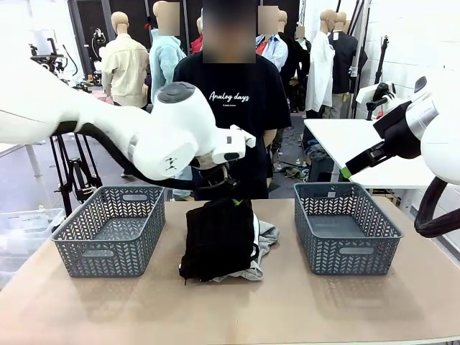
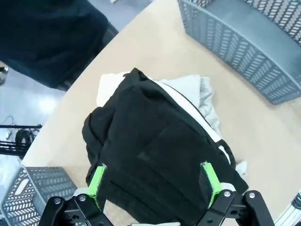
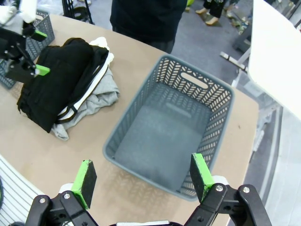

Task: Sort the tops and bottoms.
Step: Lift clothes from the center of the table with your left hand.

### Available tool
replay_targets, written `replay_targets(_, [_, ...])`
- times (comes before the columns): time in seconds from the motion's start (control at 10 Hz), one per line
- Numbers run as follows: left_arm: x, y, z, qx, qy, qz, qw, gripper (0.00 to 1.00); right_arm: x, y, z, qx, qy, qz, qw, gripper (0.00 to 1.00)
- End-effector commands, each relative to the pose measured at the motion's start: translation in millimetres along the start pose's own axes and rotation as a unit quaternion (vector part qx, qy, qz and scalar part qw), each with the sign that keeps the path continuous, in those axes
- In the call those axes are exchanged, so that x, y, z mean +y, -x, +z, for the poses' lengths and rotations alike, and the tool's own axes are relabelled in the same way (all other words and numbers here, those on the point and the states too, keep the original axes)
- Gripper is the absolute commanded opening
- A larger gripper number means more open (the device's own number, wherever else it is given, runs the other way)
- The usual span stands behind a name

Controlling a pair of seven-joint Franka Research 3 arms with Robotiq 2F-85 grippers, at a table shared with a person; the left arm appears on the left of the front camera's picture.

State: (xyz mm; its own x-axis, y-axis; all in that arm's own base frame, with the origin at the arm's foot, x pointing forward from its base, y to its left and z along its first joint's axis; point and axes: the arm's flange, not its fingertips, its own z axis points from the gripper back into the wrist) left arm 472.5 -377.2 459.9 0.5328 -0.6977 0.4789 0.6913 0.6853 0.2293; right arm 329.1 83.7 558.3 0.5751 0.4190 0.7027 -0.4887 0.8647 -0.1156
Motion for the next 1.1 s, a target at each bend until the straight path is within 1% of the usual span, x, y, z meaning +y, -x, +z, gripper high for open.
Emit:
replay_targets(0.0, [-0.2,-20.1,-22.3,0.049,-0.009,0.072,0.996,1.00,-0.4,0.5,-0.3,0.001,-0.003,0.001,1.000,1.00])
replay_targets(0.2, [-4.0,-25.6,-29.5,0.060,0.005,0.133,0.989,1.00,-0.4,0.5,-0.3,0.001,-0.003,0.001,1.000,1.00])
replay_targets(0.3, [-3.6,-25.5,-27.2,0.077,0.012,0.183,0.980,1.00,-0.4,0.5,-0.3,0.001,-0.003,0.001,1.000,1.00])
replay_targets(0.4, [-1.9,-25.4,-24.0,0.087,0.007,0.222,0.971,1.00,-0.4,0.5,-0.3,0.001,-0.003,0.001,1.000,1.00])
replay_targets(0.5, [2.3,-22.4,-24.4,0.090,-0.005,0.244,0.966,1.00,-0.4,0.5,-0.3,0.001,-0.003,0.001,1.000,1.00])
replay_targets(0.7, [7.9,-7.7,-37.2,0.107,-0.010,0.265,0.958,1.00,-0.4,0.5,-0.3,0.001,-0.003,0.001,1.000,1.00])
replay_targets(0.8, [10.3,-3.1,-44.5,0.112,-0.018,0.266,0.957,1.00,-0.4,0.5,-0.3,0.001,-0.003,0.001,1.000,1.00])
replay_targets(1.0, [13.1,-0.9,-58.7,0.109,-0.001,0.255,0.961,1.00,-0.4,0.5,-0.3,0.001,-0.003,0.001,1.000,1.00])
